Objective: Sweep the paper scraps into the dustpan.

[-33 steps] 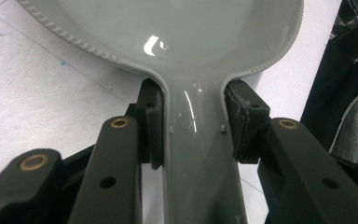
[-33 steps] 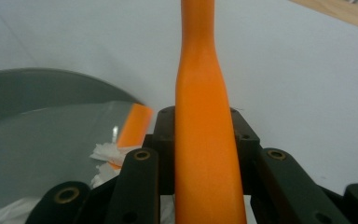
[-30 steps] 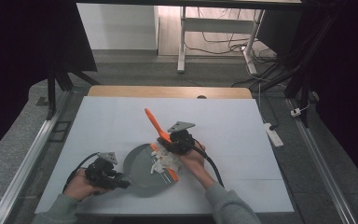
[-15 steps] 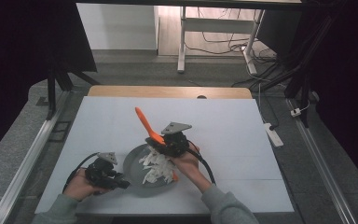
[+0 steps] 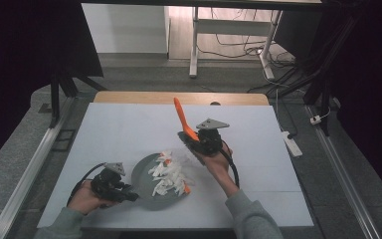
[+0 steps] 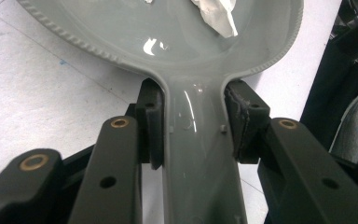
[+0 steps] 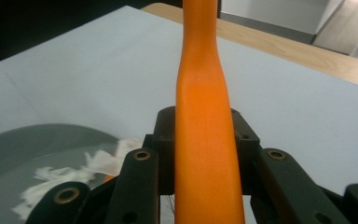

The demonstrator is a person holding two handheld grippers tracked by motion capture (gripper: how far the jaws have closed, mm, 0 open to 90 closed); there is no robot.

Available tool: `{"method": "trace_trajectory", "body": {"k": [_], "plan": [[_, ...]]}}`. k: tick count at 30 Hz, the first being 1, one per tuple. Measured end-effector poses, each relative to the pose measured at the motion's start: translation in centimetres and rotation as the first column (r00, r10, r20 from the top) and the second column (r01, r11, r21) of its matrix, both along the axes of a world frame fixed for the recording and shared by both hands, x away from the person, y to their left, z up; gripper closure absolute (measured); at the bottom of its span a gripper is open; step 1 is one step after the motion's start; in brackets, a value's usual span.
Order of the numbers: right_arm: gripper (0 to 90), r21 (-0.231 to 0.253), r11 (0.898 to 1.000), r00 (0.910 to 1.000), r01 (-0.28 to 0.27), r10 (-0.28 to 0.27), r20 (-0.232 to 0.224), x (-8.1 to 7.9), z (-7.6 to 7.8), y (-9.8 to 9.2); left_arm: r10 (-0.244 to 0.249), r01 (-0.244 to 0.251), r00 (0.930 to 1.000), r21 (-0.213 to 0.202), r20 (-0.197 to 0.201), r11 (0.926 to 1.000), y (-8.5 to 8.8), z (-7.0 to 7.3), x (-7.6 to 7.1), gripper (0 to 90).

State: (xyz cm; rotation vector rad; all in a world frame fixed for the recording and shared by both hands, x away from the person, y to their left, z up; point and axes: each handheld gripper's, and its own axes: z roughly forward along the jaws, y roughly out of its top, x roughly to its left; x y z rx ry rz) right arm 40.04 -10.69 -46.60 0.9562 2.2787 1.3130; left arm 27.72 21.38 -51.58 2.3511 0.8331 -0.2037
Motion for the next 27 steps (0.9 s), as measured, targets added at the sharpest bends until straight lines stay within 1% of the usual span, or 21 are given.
{"method": "trace_trajectory", "body": {"k": [6,11,14,19,23,27], "plan": [[70.3,-0.031,0.998,0.9976,0.054,-0.055,-0.041,1.4,-0.9,-1.3,0.004,-0.004,1.0,-0.001,0.0,1.0,0.0,0.0,0.0,61.5],[70.4,-0.065,0.996,0.996,0.066,-0.069,-0.056,2.2,-1.6,-1.6,0.009,-0.009,1.0,-0.002,0.0,1.0,-0.1,-0.1,0.0,61.5],[70.4,-0.084,0.995,0.9958,0.059,-0.064,-0.065,2.5,-2.0,-1.4,0.008,-0.008,1.0,0.0,-0.001,1.0,-0.1,-0.1,0.1,61.5],[70.4,-0.126,0.991,0.9961,0.037,-0.046,-0.075,2.7,-2.8,-0.6,0.015,-0.015,0.9999,-0.003,-0.002,0.9999,-0.1,-0.1,0.1,61.6],[70.4,-0.144,0.99,0.9964,0.011,-0.023,-0.082,2.7,-3.3,0.5,0.012,-0.012,0.9999,0.001,-0.001,0.9999,-0.1,-0.1,0.1,61.5],[70.4,-0.165,0.986,0.997,-0.024,0.012,-0.076,2.5,-3.6,1.9,0.02,-0.02,0.9998,-0.001,0.0,0.9998,-0.2,-0.1,0.1,61.6]]}}
